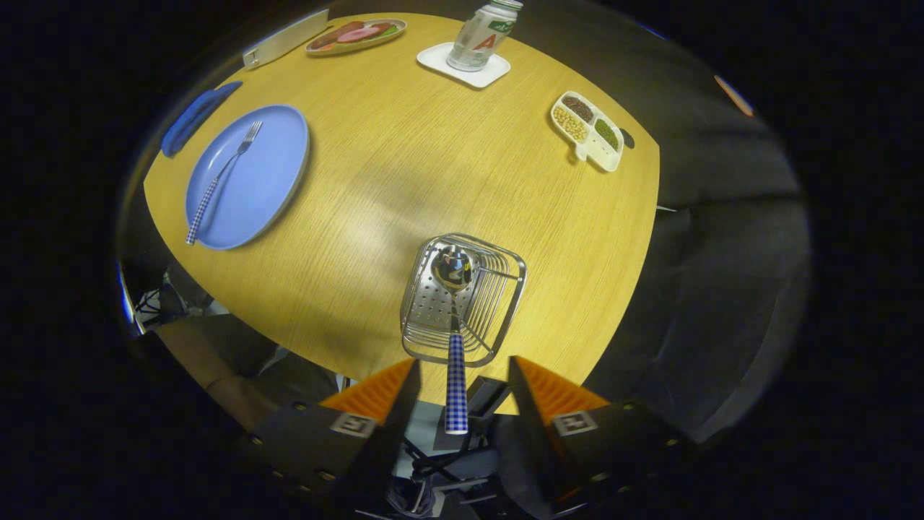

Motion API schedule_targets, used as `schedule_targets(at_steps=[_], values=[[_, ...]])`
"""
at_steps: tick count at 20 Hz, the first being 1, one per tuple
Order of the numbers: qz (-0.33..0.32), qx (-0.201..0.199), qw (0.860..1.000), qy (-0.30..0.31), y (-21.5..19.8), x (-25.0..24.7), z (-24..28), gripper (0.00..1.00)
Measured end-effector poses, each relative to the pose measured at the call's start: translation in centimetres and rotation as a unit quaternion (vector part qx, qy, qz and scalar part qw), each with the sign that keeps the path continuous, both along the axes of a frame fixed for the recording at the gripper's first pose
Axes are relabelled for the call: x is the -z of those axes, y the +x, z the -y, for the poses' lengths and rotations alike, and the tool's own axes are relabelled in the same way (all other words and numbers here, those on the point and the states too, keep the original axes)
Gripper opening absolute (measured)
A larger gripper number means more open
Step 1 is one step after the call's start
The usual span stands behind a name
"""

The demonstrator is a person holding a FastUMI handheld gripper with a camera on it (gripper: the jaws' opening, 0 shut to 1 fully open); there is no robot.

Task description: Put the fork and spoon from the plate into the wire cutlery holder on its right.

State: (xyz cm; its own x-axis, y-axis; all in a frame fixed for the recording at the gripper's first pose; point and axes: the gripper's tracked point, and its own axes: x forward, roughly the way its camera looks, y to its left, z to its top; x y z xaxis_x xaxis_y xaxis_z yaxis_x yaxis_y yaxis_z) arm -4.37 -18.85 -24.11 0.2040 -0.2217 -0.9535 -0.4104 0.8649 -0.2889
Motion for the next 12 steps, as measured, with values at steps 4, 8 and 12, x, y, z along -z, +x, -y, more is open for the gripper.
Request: schedule_targets(at_steps=[4,8,12], values=[[0.04,0.016,0.999,0.015,0.3,-1.6,-0.6,0.97],[0.085,0.042,0.995,0.039,-0.1,-3.3,-2.3,0.97],[0.131,0.061,0.986,0.087,0.2,-3.8,-5.2,0.96]])
